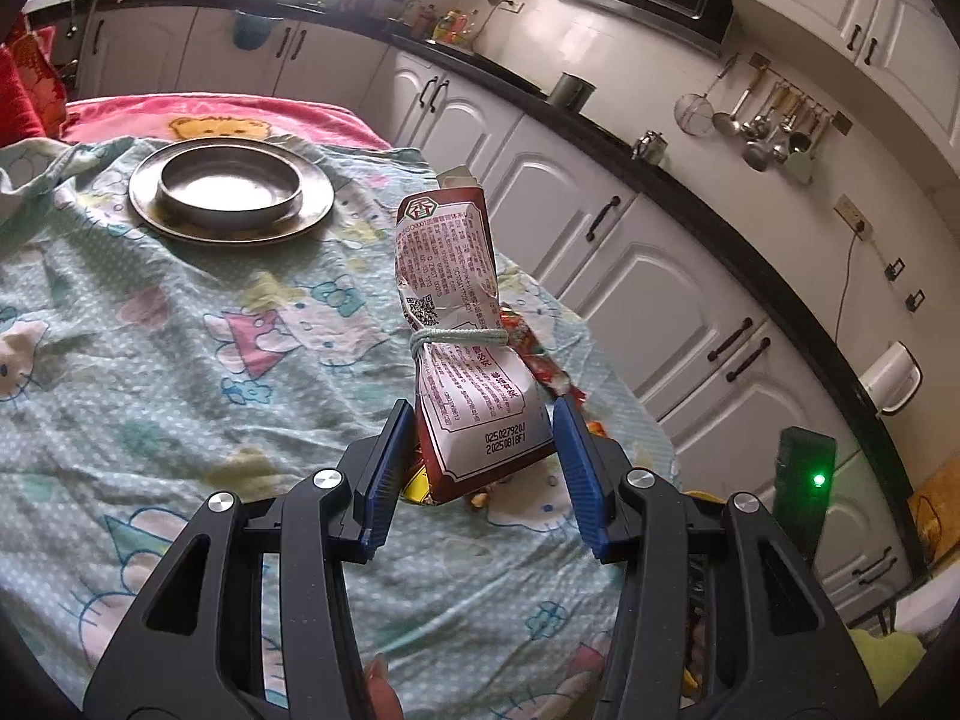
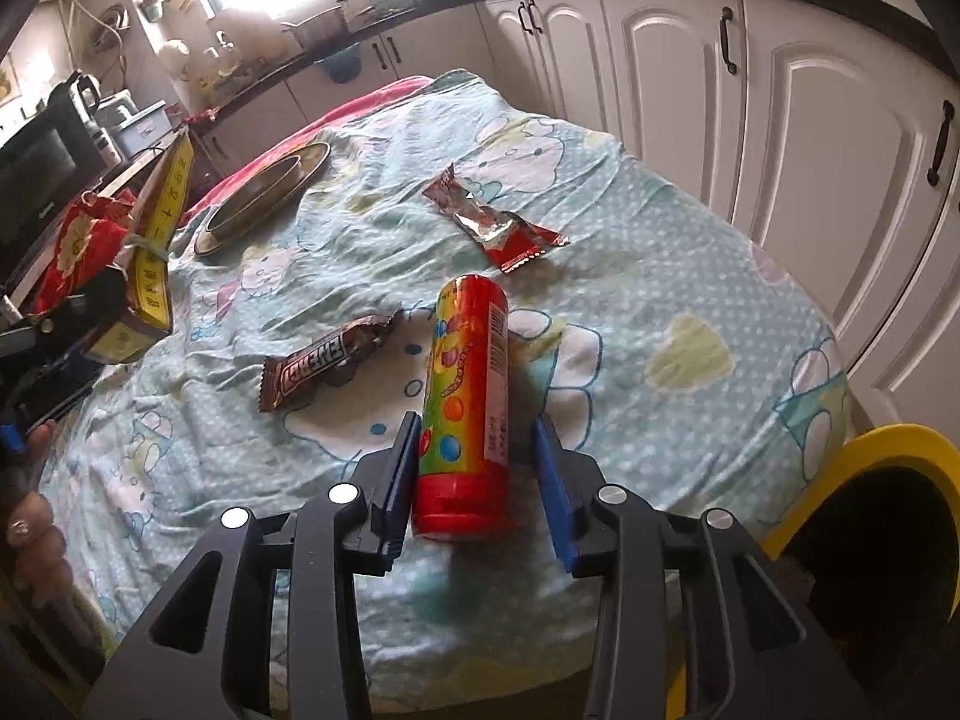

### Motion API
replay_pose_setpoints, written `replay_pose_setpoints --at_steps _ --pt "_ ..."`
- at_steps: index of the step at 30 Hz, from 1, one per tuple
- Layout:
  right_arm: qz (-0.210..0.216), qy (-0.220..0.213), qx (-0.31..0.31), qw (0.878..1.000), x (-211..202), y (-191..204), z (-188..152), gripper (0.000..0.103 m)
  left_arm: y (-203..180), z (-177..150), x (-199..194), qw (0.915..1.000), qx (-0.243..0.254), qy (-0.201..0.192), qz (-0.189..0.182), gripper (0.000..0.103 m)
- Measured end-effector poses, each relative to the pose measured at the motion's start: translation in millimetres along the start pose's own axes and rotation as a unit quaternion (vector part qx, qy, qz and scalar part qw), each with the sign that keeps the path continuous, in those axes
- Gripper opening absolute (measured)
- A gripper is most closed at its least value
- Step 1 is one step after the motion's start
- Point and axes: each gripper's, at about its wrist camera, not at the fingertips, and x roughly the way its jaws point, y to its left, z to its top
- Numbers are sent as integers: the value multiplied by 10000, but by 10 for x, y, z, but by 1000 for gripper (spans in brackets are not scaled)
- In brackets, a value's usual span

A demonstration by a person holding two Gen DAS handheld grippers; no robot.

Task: Collect trash
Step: 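Carry the candy tube with the right tool while the left tool carries the box to the bin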

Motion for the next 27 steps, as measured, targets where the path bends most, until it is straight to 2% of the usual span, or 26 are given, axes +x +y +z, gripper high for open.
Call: replay_pose_setpoints --at_steps 1,6,11,27 --pt "15 -4 -62 10000 -13 7 5 27 -25 -2 -2 10000 25 5 -20 40" --pt "14 -176 -23 9998 -183 -74 82 27 -151 -13 -20 9998 148 15 -120 40" --pt "-93 -558 120 9983 -516 -265 128 27 -293 -32 -30 9993 294 30 -227 40" --pt "-502 -1429 293 9880 -1392 -635 -101 27 -832 -178 26 9949 831 180 -548 40"
